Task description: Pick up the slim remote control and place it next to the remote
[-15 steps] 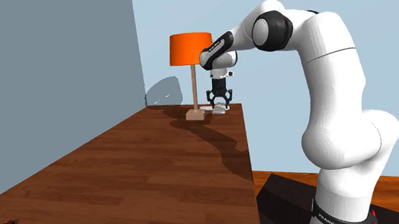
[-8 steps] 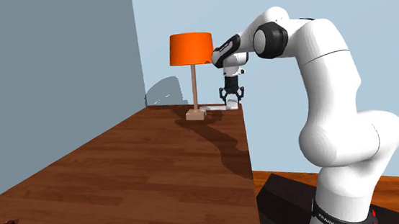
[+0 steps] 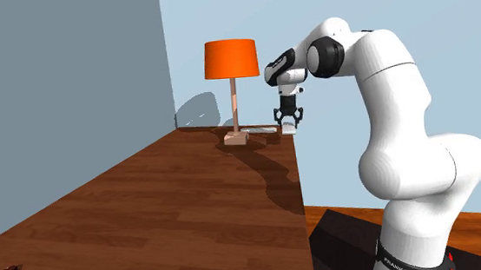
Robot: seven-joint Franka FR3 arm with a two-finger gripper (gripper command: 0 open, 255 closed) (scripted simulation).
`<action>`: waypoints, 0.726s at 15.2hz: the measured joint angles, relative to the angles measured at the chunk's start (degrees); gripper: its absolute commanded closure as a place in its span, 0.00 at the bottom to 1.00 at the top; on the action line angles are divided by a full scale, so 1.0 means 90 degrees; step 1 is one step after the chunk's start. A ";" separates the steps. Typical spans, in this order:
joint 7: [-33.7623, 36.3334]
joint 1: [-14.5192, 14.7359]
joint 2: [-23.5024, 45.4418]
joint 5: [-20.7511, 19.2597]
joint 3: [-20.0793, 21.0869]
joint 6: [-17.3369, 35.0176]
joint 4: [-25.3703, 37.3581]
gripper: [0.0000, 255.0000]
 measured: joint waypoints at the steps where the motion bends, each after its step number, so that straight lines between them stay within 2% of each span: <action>1: -0.0007 -0.0003 0.0023 0.0003 0.0002 0.0059 -0.0035 1.00; 11: -0.0026 0.0000 0.0251 0.0033 0.0020 0.0719 -0.0469 1.00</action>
